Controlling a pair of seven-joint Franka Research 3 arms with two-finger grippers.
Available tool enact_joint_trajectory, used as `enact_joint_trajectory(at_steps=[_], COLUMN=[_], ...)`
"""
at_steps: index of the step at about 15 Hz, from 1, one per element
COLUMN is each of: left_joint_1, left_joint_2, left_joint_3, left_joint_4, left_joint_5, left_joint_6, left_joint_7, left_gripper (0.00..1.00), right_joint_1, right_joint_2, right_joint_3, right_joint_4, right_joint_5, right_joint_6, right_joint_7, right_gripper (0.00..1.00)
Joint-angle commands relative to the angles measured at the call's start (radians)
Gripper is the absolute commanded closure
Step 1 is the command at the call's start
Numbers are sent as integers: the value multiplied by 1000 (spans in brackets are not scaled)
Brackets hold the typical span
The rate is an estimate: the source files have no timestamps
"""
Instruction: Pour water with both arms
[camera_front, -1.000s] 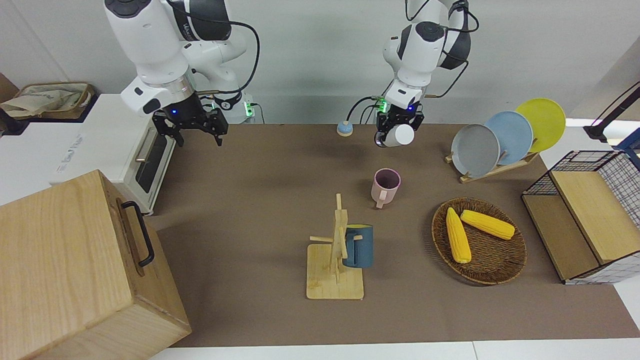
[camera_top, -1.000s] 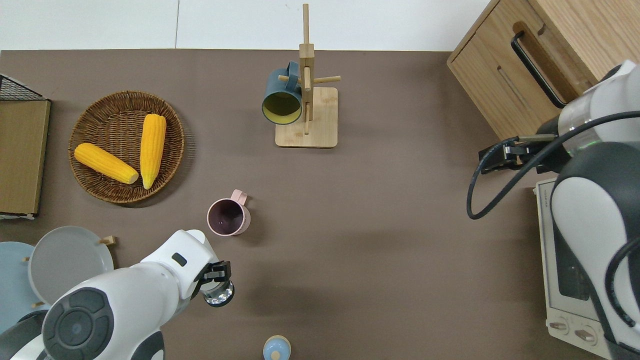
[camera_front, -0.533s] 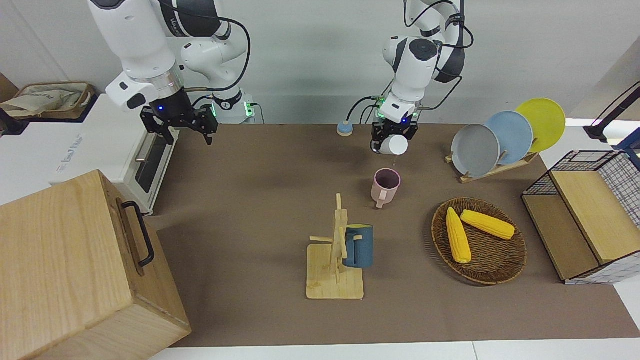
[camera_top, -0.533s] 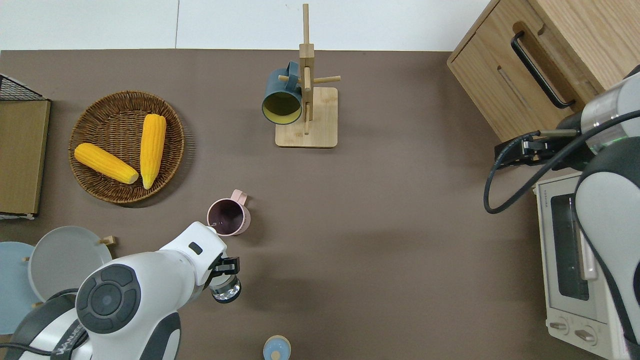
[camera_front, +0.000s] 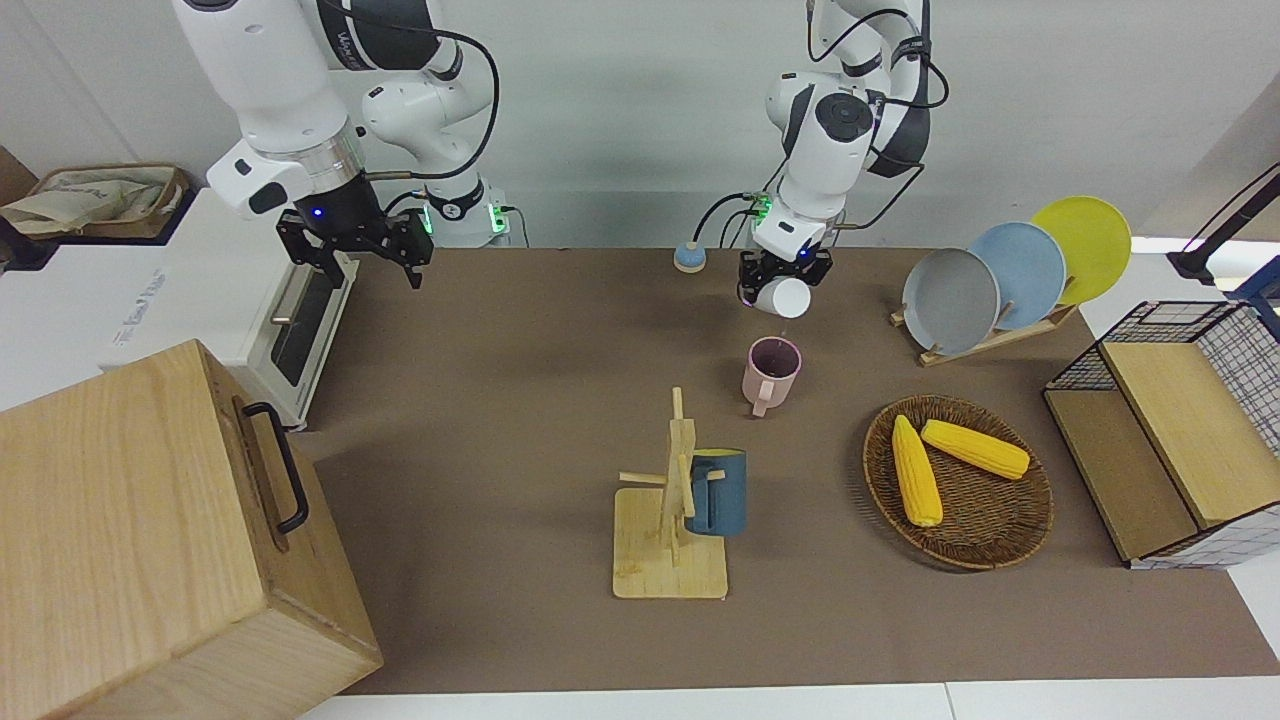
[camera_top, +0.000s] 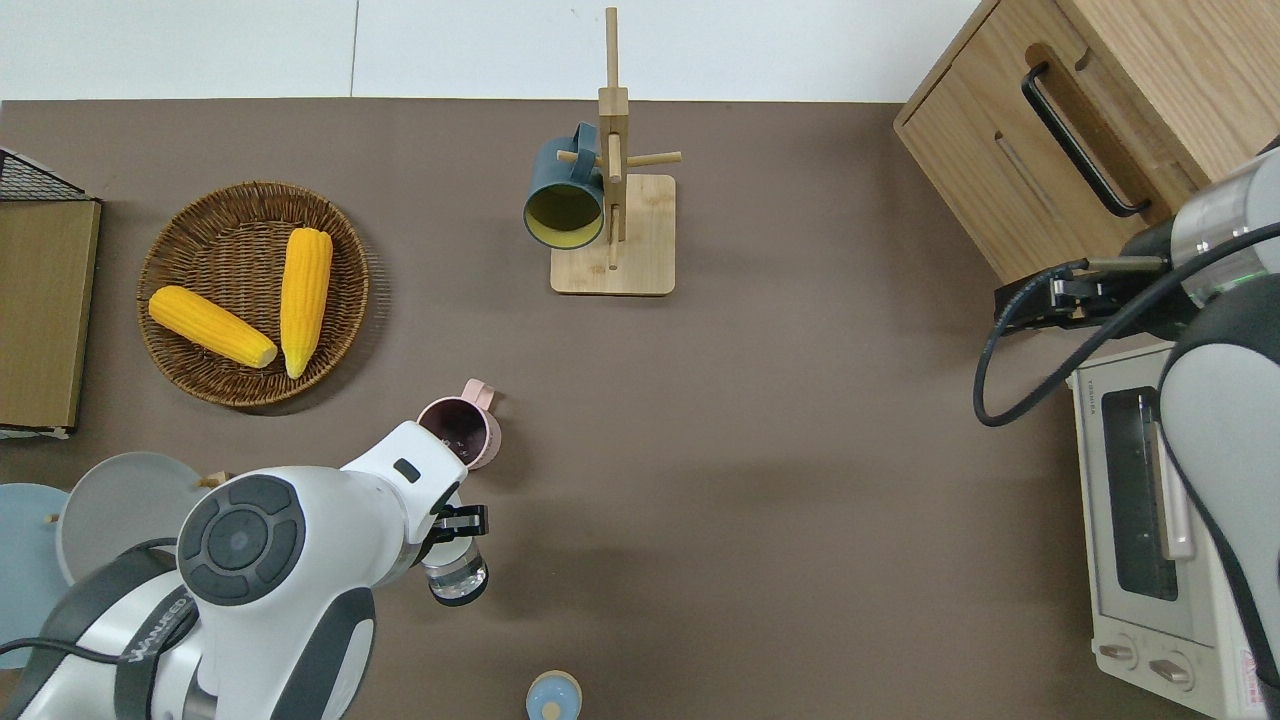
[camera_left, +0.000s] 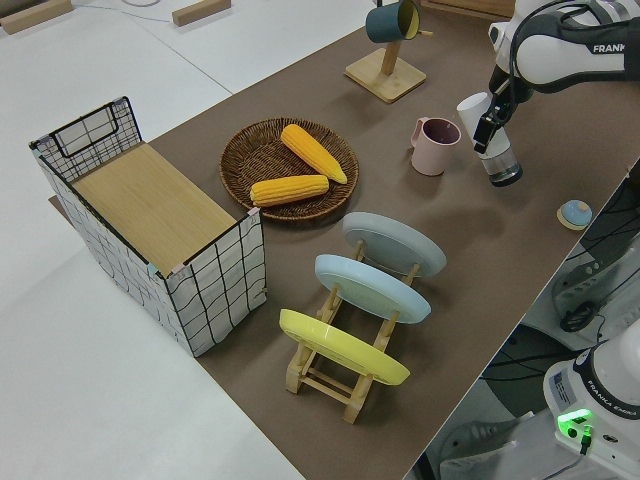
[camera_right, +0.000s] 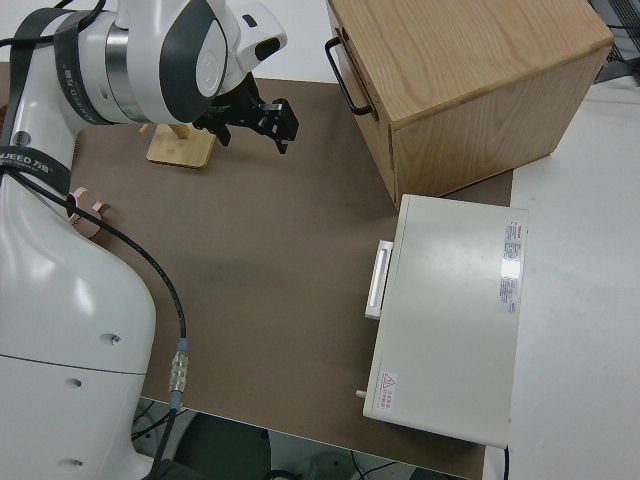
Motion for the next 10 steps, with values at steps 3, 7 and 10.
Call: enact_joint_trajectory(at_steps=[3,7,10], left_joint_1=[-5,-3,-5], left_joint_2=[33,72,70], left_joint_3=[5,5,5], left_joint_4=[74,129,129], left_joint_5=[3,20,21], left_joint_6=[-70,-142,-147], left_joint_7=[-4,-7,-7], left_gripper=[1000,1000,1000], right_joint_1=[2,3,2], right_joint_2=[-18,-18,-18], right_joint_3=[-16,-33,-24], right_joint_4=[-7,-6,2], right_joint_5=[-9,-9,0], right_joint_6=[3,7,10], right_joint_7=[-18,-16,-16], right_gripper=[11,11,11])
